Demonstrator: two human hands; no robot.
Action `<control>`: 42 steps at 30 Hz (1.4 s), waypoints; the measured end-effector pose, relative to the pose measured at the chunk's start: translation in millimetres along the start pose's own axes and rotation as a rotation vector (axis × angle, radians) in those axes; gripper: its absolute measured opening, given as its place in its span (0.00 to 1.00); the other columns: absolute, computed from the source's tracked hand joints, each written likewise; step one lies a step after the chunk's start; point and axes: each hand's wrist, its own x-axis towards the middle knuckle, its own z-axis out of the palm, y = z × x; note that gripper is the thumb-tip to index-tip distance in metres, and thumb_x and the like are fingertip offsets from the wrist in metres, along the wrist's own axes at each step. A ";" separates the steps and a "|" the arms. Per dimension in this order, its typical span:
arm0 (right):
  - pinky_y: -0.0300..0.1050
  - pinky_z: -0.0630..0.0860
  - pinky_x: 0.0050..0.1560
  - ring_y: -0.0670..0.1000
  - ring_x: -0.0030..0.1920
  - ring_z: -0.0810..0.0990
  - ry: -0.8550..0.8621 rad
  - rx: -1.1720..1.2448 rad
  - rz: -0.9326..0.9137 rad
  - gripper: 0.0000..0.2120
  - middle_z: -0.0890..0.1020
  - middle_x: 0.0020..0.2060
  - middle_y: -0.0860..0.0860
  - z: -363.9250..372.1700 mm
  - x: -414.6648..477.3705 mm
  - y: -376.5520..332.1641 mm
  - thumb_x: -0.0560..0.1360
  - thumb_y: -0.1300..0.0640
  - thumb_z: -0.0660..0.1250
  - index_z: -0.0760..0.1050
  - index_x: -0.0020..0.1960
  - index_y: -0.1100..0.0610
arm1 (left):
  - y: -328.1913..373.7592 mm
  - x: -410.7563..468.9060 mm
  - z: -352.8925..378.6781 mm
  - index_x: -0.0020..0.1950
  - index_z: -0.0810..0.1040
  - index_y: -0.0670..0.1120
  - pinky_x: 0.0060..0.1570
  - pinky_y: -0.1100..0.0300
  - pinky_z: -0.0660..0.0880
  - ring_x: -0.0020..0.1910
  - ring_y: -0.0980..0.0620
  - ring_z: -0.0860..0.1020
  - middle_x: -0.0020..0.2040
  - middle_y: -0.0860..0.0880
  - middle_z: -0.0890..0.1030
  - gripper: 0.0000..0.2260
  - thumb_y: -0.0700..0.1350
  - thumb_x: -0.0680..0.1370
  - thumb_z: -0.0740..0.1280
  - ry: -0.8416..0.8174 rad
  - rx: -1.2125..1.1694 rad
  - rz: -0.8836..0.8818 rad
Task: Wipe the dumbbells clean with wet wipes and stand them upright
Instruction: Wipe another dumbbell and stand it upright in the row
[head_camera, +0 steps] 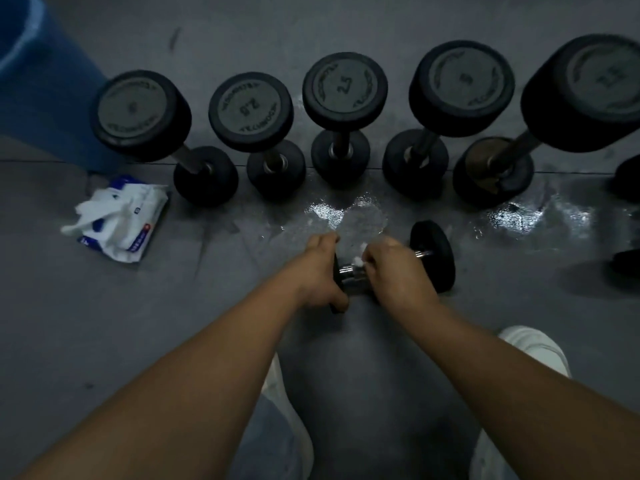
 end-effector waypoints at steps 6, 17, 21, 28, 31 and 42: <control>0.48 0.75 0.49 0.59 0.48 0.79 0.065 0.004 0.011 0.08 0.77 0.48 0.58 -8.9 10.2 1.4 0.78 0.58 0.63 0.80 0.50 0.58 | 5.6 4.7 -10.3 0.79 0.54 0.48 0.59 0.49 0.75 0.65 0.41 0.74 0.78 0.49 0.56 0.49 0.47 0.65 0.78 0.139 0.248 0.146; 0.47 0.75 0.46 0.57 0.50 0.78 0.025 -0.058 0.012 0.09 0.78 0.50 0.53 4.2 -9.1 0.5 0.77 0.55 0.61 0.80 0.53 0.52 | 11.7 -7.4 19.4 0.80 0.43 0.50 0.49 0.49 0.74 0.53 0.35 0.79 0.80 0.45 0.41 0.43 0.37 0.75 0.67 0.245 0.356 0.029; 0.46 0.72 0.46 0.55 0.51 0.77 0.037 -0.080 -0.006 0.09 0.79 0.48 0.51 -0.8 -2.9 3.2 0.78 0.54 0.62 0.80 0.52 0.50 | 9.4 -1.4 10.8 0.79 0.45 0.56 0.54 0.48 0.75 0.57 0.36 0.78 0.74 0.41 0.62 0.43 0.43 0.74 0.70 0.223 0.318 0.007; 0.48 0.72 0.51 0.57 0.55 0.76 -0.141 0.004 -0.018 0.05 0.78 0.55 0.51 -4.8 11.1 17.9 0.75 0.53 0.65 0.71 0.51 0.48 | 15.9 0.0 -2.2 0.79 0.50 0.55 0.56 0.49 0.76 0.61 0.39 0.76 0.64 0.42 0.73 0.43 0.42 0.70 0.71 0.181 0.234 -0.004; 0.51 0.75 0.49 0.56 0.49 0.78 -0.314 -0.007 -0.013 0.05 0.79 0.46 0.50 -14.4 15.3 21.8 0.75 0.52 0.62 0.66 0.47 0.46 | 20.3 -1.1 -5.3 0.80 0.52 0.52 0.57 0.53 0.76 0.62 0.41 0.76 0.66 0.43 0.75 0.49 0.43 0.66 0.77 0.041 0.163 -0.057; 0.47 0.74 0.46 0.55 0.49 0.78 0.091 0.005 0.071 0.06 0.78 0.47 0.53 -0.9 -14.1 20.8 0.75 0.53 0.67 0.81 0.48 0.52 | 24.9 -17.4 -1.1 0.79 0.56 0.48 0.62 0.58 0.69 0.67 0.43 0.72 0.71 0.42 0.72 0.37 0.44 0.75 0.72 0.087 -0.003 0.018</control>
